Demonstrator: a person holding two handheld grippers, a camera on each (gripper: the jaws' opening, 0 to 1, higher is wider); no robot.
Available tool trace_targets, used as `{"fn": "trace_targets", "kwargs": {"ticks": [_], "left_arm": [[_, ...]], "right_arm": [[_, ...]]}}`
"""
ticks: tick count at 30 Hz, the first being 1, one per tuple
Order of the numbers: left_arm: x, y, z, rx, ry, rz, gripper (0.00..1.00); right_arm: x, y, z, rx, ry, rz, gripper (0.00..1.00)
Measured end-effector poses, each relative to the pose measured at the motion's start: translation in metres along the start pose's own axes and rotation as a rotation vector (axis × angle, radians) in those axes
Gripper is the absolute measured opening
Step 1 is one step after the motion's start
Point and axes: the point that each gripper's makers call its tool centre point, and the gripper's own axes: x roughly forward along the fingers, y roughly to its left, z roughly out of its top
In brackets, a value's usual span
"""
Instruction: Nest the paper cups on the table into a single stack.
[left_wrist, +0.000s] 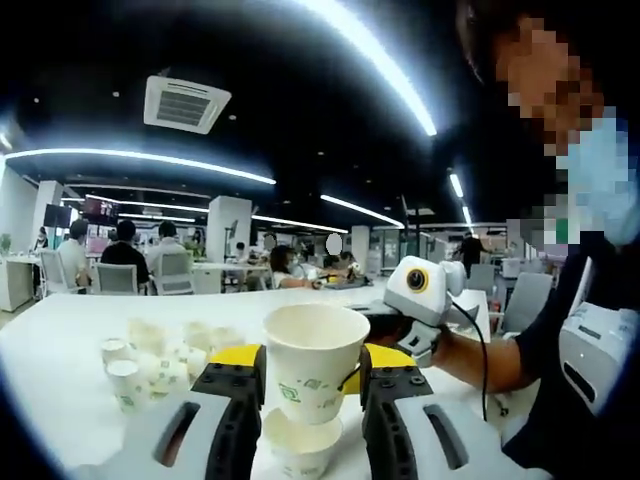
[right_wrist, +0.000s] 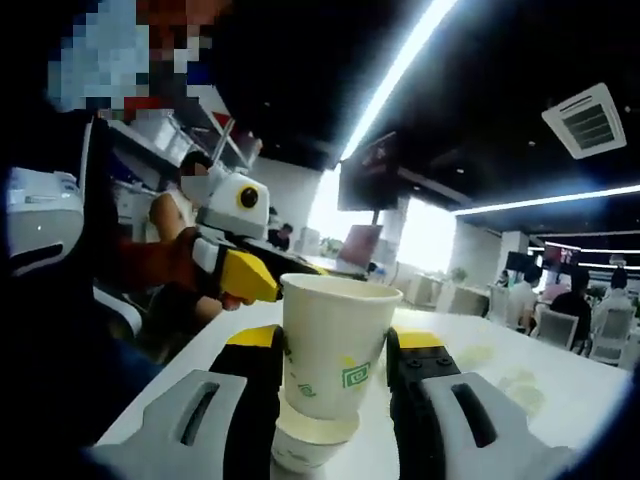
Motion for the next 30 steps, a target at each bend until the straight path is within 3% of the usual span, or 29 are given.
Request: {"fn": "trace_targets", "kwargs": {"ticks": [20, 30], "left_arm": [[0.002, 0.007, -0.027, 0.012, 0.044, 0.018, 0.39], [0.003, 0.007, -0.045, 0.034, 0.091, 0.024, 0.39]], "right_arm": [[0.002, 0.003, -0.029, 0.029, 0.037, 0.009, 0.44], [0.001, 0.005, -0.048, 0.025, 0.092, 0.020, 0.44]]}}
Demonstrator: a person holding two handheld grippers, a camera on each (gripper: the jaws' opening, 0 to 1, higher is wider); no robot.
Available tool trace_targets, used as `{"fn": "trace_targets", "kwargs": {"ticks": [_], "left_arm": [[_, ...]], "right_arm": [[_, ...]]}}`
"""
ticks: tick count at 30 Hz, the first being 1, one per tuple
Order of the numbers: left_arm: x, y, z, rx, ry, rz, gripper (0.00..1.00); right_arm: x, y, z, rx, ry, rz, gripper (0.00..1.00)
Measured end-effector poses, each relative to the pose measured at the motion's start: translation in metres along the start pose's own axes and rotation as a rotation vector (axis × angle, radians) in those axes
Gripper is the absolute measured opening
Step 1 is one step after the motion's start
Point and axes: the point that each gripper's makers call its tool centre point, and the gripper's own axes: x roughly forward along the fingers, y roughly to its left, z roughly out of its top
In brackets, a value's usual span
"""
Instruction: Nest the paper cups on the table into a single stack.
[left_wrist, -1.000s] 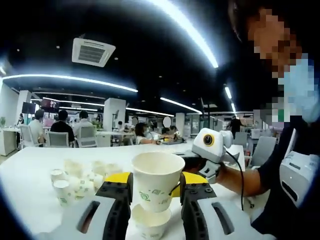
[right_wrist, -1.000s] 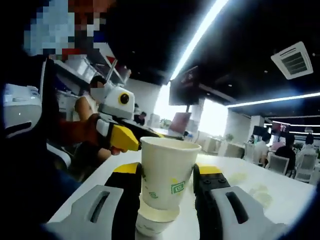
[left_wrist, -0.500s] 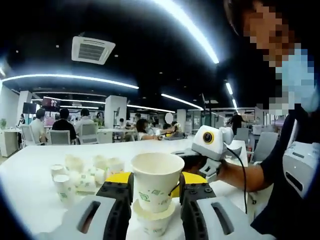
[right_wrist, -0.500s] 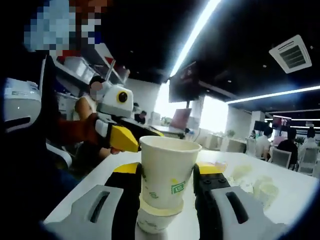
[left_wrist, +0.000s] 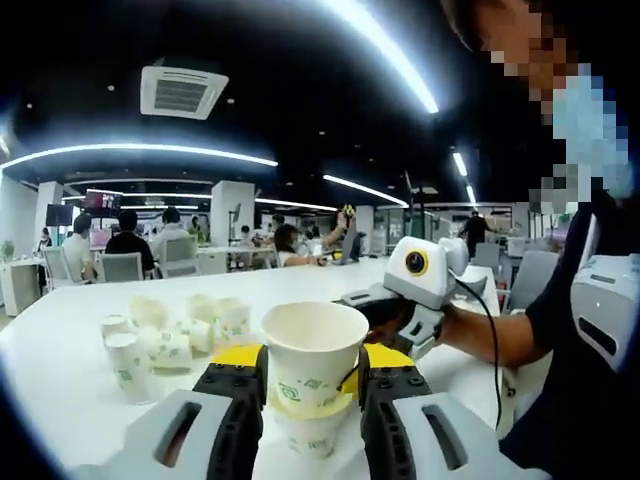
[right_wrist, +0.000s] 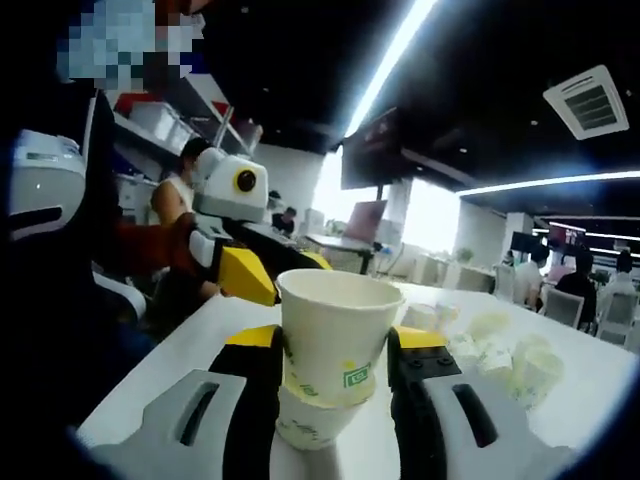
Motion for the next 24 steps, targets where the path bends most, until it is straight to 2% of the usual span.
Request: {"fn": "trace_targets", "kwargs": {"ticks": [14, 24], "left_arm": [[-0.001, 0.002, -0.012, -0.004, 0.019, 0.004, 0.38], [-0.002, 0.005, -0.020, -0.013, 0.032, 0.012, 0.36]], "right_arm": [[0.001, 0.002, -0.013, 0.001, 0.040, 0.010, 0.44], [0.000, 0.002, -0.014, 0.008, 0.047, 0.014, 0.48]]}}
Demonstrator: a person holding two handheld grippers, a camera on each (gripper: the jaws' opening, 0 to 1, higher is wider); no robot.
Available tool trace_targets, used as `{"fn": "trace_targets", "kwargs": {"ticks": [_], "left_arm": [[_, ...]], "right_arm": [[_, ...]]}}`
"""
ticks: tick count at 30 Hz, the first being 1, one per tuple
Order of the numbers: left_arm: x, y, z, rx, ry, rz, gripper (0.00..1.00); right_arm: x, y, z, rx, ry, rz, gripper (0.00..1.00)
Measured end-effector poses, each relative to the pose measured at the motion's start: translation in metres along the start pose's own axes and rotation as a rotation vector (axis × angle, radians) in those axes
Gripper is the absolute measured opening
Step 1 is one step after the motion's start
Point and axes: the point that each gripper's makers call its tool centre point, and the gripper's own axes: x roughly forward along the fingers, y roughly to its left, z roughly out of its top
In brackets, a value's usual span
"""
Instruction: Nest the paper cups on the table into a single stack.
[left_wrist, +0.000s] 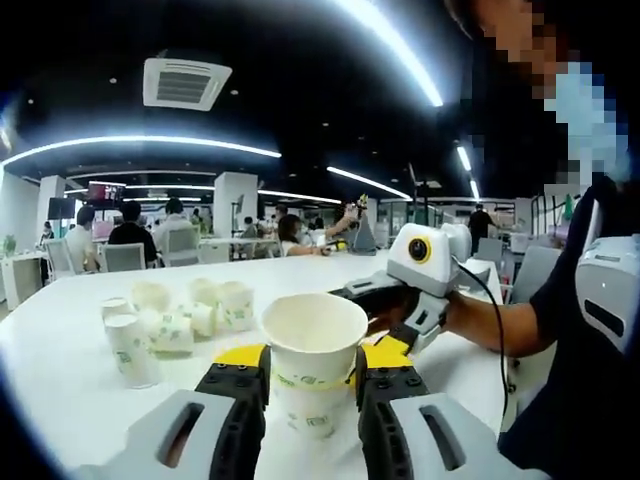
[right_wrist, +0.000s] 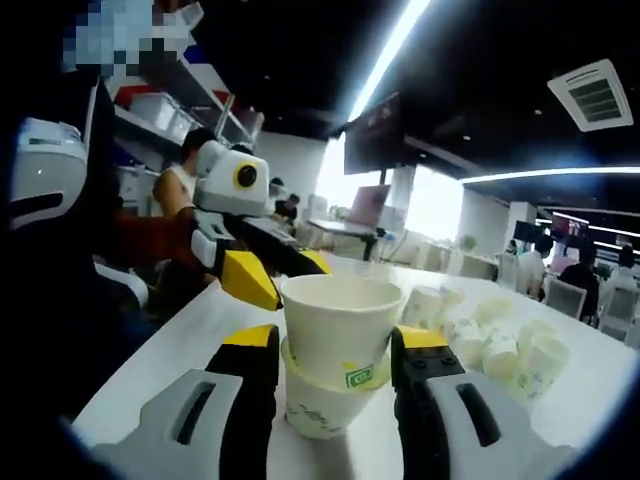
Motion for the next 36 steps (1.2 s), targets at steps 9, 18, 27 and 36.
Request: {"fn": "trace_targets", "kwargs": {"ticks": [9, 18, 27, 36], "left_arm": [[-0.002, 0.002, -0.006, -0.017, 0.001, 0.002, 0.36], [-0.004, 0.001, -0.017, -0.036, 0.016, -0.001, 0.38], [-0.006, 0.001, -0.032, -0.054, 0.038, 0.007, 0.42], [0.001, -0.005, -0.042, -0.043, 0.065, 0.001, 0.43]], "right_arm": [[-0.005, -0.002, 0.001, 0.015, -0.008, 0.002, 0.50], [-0.009, 0.003, -0.002, 0.017, 0.008, 0.035, 0.51], [-0.015, -0.001, -0.003, 0.036, 0.004, 0.044, 0.49], [-0.019, 0.000, -0.011, 0.041, 0.037, 0.057, 0.44]]}}
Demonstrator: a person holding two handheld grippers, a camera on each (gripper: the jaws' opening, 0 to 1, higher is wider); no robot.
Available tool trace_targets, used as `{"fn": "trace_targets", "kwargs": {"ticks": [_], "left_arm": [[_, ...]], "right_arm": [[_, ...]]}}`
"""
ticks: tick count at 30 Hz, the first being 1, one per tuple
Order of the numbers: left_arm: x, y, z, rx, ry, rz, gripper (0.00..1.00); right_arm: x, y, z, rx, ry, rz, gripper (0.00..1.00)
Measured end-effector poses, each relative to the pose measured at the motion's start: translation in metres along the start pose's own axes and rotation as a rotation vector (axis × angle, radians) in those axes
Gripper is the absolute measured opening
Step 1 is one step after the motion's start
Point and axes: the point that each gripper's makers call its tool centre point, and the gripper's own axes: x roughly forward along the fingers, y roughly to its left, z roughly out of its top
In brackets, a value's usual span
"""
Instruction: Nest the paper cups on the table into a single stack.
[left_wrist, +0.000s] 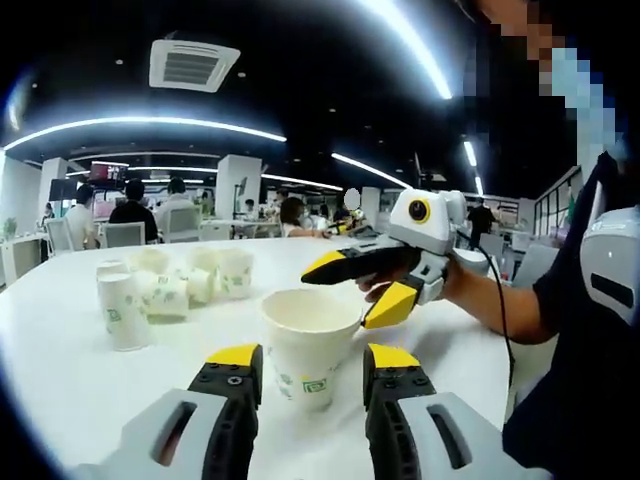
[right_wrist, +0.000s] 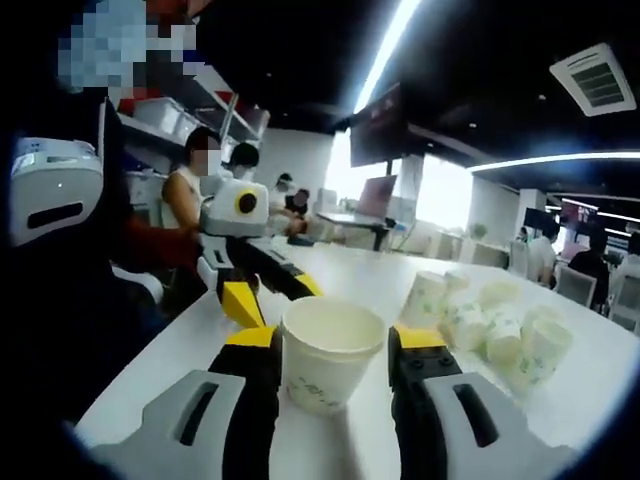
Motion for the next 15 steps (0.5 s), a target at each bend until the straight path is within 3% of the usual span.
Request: {"fn": "trace_targets", "kwargs": {"ticks": [15], "left_arm": [[0.005, 0.010, -0.003, 0.022, -0.005, 0.020, 0.32]], "right_arm": [[0.002, -0.003, -0.021, 0.018, 0.063, -0.002, 0.35]]}}
